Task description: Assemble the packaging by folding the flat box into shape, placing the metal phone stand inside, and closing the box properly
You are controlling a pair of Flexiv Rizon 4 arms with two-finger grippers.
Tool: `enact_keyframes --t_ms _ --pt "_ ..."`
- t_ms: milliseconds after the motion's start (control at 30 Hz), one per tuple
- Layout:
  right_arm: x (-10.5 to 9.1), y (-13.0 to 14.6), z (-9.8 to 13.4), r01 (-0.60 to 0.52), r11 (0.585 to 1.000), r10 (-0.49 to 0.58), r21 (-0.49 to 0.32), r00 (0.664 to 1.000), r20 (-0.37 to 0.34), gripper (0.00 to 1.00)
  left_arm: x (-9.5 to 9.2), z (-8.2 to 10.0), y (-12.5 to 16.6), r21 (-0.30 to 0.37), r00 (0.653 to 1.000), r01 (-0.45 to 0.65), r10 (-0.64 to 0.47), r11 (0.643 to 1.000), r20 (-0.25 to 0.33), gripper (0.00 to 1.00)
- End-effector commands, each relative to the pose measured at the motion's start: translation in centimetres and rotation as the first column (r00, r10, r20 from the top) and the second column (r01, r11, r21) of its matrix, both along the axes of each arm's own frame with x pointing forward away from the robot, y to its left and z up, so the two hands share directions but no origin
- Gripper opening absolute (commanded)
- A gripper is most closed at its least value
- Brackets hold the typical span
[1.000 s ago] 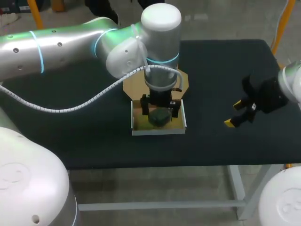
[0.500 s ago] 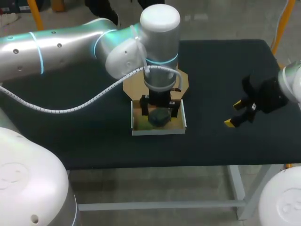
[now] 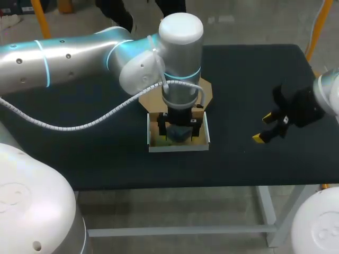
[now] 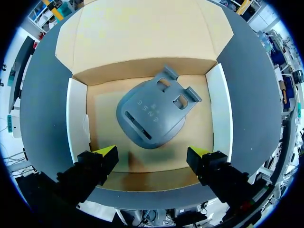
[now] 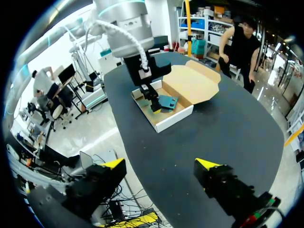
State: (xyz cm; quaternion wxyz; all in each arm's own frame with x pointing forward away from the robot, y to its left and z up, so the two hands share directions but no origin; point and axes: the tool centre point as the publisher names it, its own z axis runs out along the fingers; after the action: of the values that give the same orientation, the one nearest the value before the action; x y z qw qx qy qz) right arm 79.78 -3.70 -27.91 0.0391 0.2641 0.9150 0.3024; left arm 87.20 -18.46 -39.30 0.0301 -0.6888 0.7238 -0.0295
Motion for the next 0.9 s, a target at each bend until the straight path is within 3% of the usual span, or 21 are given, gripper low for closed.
enact_keyframes --t_ms 33,900 --pt "-0.09 -0.16 0.09 -0.003 1.0 0.003 0.004 1.0 0.0 1.0 -0.33 -0.4 -0.25 0.005 1.0 -0.005 0.005 1.0 -0.003 1.0" --pt "-0.09 -0.16 0.09 -0.003 1.0 0.003 0.004 1.0 0.0 1.0 -0.62 -0.5 -0.22 0.006 1.0 -0.012 0.012 1.0 -0.009 1.0"
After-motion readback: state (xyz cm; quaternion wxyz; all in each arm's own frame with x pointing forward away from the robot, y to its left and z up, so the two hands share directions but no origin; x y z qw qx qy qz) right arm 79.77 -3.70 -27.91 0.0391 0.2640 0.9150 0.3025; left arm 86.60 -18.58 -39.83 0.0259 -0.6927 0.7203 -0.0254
